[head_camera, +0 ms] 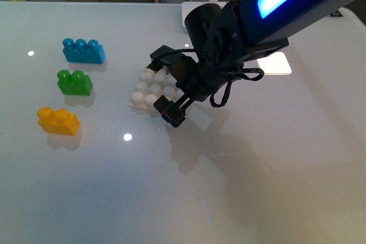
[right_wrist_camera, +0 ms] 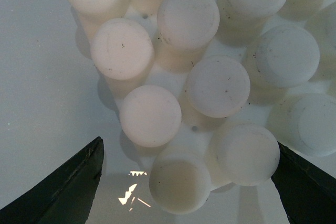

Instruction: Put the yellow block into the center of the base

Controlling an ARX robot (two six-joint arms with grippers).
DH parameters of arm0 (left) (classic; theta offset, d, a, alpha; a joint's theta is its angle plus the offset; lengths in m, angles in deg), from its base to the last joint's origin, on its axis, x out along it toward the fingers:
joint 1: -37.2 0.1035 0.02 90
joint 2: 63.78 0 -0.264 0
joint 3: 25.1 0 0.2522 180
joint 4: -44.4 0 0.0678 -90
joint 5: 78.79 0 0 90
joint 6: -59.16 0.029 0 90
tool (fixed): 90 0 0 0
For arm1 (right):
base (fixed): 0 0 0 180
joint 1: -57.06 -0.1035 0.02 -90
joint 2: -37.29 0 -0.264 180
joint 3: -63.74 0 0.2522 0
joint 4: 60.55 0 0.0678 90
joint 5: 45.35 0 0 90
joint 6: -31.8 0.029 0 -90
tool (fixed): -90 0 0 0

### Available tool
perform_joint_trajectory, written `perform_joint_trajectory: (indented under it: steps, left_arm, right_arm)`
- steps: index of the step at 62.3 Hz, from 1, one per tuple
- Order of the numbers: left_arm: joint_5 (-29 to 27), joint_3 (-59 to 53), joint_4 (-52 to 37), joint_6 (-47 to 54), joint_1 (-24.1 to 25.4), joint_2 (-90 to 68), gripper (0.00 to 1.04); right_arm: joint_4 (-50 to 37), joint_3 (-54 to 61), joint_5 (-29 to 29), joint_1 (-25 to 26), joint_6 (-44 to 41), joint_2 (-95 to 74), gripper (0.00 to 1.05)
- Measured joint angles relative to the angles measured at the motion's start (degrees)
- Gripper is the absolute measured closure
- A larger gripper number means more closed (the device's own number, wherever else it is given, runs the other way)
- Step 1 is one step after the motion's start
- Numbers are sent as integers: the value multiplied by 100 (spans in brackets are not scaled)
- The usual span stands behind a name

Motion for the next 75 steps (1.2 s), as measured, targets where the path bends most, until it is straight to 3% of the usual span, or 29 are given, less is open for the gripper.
perform_joint_trajectory:
  steps: [25,44,64,75]
  left_arm:
    - [0,0,0,0,0,0,7]
    - [0,0,0,0,0,0,7]
    - [0,0,0,0,0,0,7]
    - [0,0,0,0,0,0,7]
  right_arm:
    - [-343,472,199,221,50,398,11]
    - [-885,1449,442,876,627,1239,9]
    - [-2155,3014,1401,1005,1626,3108,9]
    - [-3322,4559,1554,1233,2575,4297,9]
